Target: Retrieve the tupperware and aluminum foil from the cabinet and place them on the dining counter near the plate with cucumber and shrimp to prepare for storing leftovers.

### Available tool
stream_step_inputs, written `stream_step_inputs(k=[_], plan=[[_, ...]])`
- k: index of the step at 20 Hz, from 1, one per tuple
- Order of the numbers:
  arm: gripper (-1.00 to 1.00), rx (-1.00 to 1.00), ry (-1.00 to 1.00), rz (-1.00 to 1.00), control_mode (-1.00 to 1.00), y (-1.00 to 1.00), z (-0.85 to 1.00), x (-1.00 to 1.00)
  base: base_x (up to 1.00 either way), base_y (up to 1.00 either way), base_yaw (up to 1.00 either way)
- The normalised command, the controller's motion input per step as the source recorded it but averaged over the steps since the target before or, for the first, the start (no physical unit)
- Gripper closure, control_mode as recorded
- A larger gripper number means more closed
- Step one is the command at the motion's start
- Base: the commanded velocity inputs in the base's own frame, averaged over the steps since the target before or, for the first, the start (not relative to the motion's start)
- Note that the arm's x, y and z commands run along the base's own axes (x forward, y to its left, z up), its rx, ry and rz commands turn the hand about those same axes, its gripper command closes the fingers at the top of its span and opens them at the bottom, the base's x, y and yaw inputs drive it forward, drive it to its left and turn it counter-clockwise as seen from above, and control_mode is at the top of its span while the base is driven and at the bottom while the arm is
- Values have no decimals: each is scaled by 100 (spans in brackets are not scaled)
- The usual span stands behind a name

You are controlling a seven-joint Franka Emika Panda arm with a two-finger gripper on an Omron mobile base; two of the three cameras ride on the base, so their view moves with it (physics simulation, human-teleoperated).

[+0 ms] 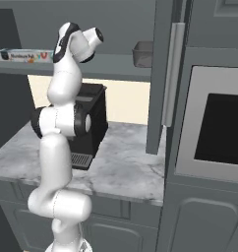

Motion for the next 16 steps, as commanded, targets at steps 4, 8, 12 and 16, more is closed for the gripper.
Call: stream_step_inputs(k=[4,8,12,16], plan=[[100,-3,-1,0,-100,38,-46,0,0,0,0],[100,0,-5,-2,-100,3,-18,-40,0,0,0],[100,0,-12,-18,-100,-19,-24,-95,0,0,0],[100,5,-18,-28,-100,-22,-41,-100,0,0,0]])
